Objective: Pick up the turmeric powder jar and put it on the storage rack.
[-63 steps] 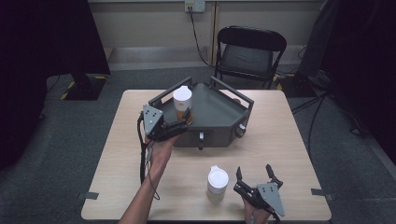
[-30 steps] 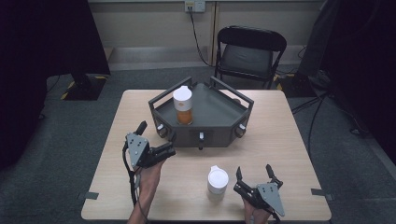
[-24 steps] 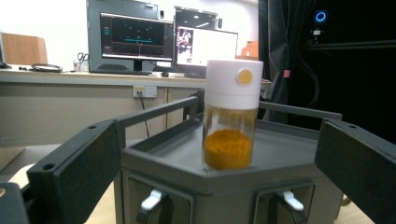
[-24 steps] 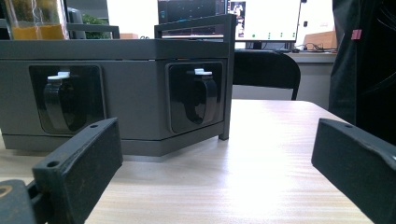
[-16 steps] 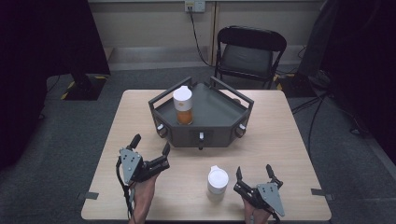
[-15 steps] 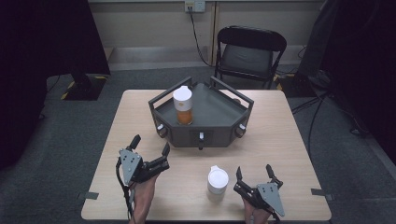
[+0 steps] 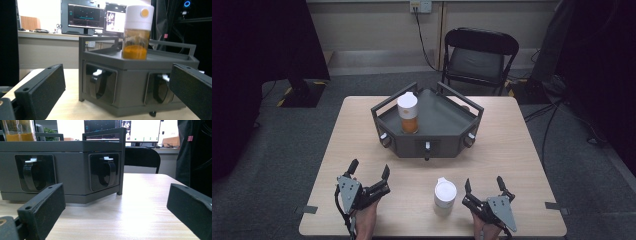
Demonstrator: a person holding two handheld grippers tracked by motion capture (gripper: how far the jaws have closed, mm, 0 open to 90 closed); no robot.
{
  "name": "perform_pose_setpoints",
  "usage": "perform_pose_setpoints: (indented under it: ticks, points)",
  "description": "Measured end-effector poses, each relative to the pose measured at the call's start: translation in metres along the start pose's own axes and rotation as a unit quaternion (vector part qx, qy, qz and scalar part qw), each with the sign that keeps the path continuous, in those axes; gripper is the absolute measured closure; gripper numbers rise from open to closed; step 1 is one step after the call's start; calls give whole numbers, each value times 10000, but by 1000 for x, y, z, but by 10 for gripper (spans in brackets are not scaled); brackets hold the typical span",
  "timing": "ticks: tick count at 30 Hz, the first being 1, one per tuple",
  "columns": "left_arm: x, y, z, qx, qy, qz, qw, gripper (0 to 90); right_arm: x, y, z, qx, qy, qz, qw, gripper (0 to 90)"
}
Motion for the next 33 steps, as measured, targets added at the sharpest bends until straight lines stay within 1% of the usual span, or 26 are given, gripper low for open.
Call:
perform_pose_setpoints:
  ticks: [4, 6, 9, 12, 15, 17, 18, 19, 21, 22, 26, 28, 33]
  points:
    - [9, 0, 6, -14, -40, -6, 10000, 1, 0, 0, 0, 0, 1, -2, 10000, 4]
    - [16, 2, 11, -25, -32, -59, 10000, 2, 0, 0, 0, 1, 0, -2, 10000, 4]
    - [25, 4, 15, -42, -42, -193, 9998, 2, 0, 0, 0, 4, 0, -1, 10000, 4]
    - [34, 4, 17, -56, -93, -274, 9996, 1, 0, 0, 0, 14, 0, 0, 10000, 4]
    - [40, 1, 19, -90, -139, -269, 9995, 1, 0, -1, 0, 17, 1, 0, 10000, 4]
    - [43, 1, 20, -126, -148, -302, 9994, 1, 0, -1, 0, 18, 0, 0, 10000, 5]
    - [44, 1, 21, -151, -165, -296, 9993, 1, 0, -1, 0, 18, 0, 0, 10000, 4]
    - [46, 1, 22, -187, -174, -338, 9991, 1, 0, -1, 0, 18, 1, 0, 10000, 4]
    - [48, 1, 23, -179, -195, -340, 9991, 1, 0, -1, 0, 18, -1, 1, 10000, 4]
    - [48, 1, 23, -192, -165, -357, 9990, 1, 0, -1, 0, 21, -1, 2, 10000, 5]
    - [47, 1, 21, -214, -244, -379, 9988, 1, 0, -1, 0, 22, 0, 1, 10000, 5]
    - [47, 3, 21, -262, -237, -384, 9986, 1, 0, -1, 0, 22, 1, 1, 10000, 5]
    - [47, 3, 21, -268, -245, -386, 9986, 1, 0, -1, 0, 21, 1, 1, 10000, 5]
Point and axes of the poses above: each handheld gripper's, and its own axes: z roughly backward along the jaws, x roughly out of its underside, y roughly to its right, the point moved 2 cm from there along -z, roughly forward along the jaws, and after that the axes turned 3 degrees about y, right-handed, at the moved point
